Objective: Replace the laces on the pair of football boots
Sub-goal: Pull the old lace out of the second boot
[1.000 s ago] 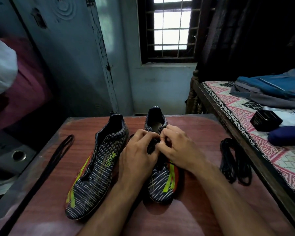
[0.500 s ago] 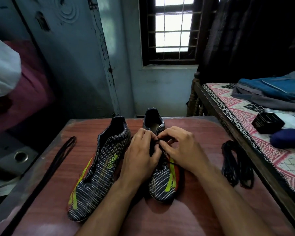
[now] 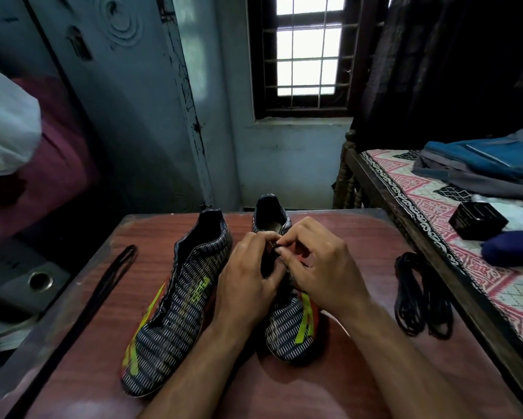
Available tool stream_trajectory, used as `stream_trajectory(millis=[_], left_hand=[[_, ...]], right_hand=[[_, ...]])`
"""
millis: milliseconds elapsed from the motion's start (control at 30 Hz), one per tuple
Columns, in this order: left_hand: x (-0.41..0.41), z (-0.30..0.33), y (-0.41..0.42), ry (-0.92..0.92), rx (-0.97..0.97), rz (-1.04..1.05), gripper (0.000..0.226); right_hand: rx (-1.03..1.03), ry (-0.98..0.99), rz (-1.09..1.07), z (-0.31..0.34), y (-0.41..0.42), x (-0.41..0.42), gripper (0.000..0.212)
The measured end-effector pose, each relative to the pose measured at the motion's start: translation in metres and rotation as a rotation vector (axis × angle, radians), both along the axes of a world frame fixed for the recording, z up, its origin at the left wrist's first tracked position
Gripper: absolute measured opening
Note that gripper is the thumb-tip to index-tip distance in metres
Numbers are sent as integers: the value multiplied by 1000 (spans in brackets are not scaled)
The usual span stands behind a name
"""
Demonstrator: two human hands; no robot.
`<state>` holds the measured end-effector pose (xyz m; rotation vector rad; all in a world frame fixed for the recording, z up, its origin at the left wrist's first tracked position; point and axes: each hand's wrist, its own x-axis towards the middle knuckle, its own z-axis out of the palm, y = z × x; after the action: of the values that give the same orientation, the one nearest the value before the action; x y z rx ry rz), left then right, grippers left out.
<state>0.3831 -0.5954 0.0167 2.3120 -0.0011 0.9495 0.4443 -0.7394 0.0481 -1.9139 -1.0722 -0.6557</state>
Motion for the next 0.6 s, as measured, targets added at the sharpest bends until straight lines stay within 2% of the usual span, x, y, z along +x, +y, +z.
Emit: stream_trajectory(millis=[200, 367, 600], left_hand=[[-1, -1, 0, -36, 27, 43, 17], [-1, -1, -3, -39, 5, 114, 20], [-4, 4, -7, -127, -61, 98, 16]], right_hand=[[-9, -12, 60, -2, 7, -3, 8], [24, 238, 103, -2, 5, 0, 25], [31, 263, 81, -9, 5, 6, 10]])
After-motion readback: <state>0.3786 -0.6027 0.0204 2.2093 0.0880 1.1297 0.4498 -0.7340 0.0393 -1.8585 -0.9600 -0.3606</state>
